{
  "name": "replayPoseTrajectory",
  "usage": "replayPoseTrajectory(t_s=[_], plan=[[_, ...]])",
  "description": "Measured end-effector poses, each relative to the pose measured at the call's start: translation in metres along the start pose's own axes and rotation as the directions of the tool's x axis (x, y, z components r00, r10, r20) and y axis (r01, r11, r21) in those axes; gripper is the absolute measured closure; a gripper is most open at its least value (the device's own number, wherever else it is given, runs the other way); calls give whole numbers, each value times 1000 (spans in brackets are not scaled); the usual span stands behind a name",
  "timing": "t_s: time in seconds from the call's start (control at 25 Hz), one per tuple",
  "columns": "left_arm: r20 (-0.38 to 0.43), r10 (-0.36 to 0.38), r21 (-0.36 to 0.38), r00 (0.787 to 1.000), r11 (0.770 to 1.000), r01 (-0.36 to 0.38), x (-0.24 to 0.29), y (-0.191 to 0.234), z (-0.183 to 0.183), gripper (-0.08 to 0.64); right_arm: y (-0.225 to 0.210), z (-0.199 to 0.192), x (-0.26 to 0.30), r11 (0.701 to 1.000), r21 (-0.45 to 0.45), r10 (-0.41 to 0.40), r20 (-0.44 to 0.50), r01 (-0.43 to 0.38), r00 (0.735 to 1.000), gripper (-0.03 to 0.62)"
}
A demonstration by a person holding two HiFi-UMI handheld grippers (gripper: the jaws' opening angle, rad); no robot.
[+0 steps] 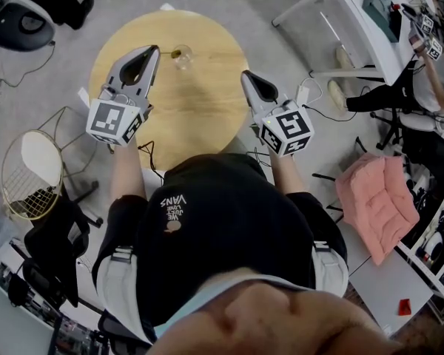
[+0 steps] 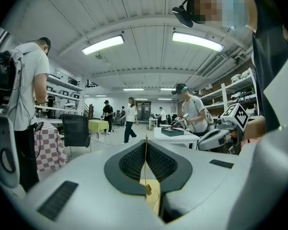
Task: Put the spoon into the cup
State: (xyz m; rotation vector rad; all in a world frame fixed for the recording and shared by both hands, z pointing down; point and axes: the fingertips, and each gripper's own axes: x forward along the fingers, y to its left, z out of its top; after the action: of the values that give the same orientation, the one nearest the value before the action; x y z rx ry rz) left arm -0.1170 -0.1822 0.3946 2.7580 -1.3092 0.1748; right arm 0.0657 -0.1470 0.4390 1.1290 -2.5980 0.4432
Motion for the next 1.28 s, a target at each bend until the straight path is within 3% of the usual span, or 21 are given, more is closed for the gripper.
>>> replayPoseTrajectory(t_s=[1.28], plan=[[-127, -38, -67, 991, 997, 30, 40, 0, -59, 549, -17, -12, 2, 999, 29, -16, -21, 17, 1000, 595]])
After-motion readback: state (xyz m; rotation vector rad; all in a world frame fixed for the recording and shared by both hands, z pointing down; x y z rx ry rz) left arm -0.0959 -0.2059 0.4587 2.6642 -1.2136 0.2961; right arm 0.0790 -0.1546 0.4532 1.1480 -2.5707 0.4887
